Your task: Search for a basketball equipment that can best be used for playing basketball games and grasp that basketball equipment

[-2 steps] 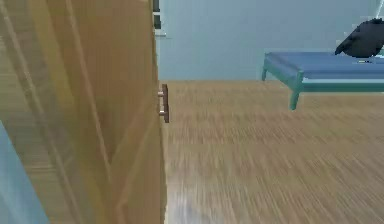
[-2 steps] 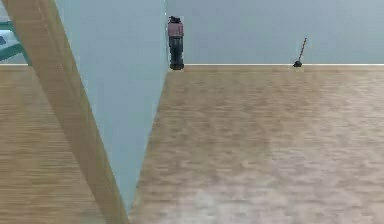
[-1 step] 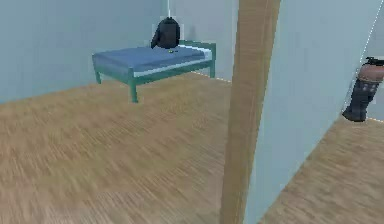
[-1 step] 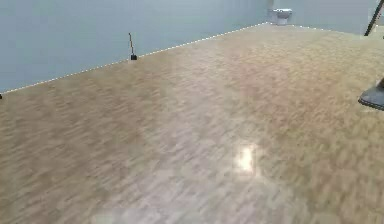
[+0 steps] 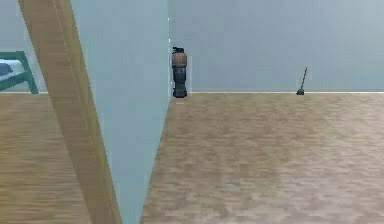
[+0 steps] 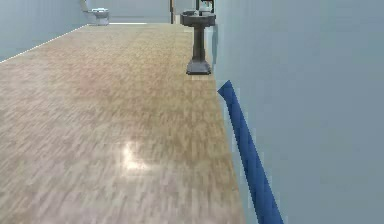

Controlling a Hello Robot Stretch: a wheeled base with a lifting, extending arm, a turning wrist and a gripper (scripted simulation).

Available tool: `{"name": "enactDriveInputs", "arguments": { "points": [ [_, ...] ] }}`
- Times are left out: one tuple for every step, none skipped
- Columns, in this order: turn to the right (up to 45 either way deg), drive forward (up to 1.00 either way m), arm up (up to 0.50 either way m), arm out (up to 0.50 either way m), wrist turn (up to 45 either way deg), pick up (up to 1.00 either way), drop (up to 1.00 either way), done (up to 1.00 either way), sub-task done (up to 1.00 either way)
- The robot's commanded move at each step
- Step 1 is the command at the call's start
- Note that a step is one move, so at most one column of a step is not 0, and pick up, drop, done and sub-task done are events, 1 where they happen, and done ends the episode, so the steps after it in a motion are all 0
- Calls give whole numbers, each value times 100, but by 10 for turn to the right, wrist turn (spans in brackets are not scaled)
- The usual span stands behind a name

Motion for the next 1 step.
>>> {"name": "enactDriveInputs", "arguments": {
  "points": [
    [30,0,0,0,0,0,0,0,0]
  ]
}}
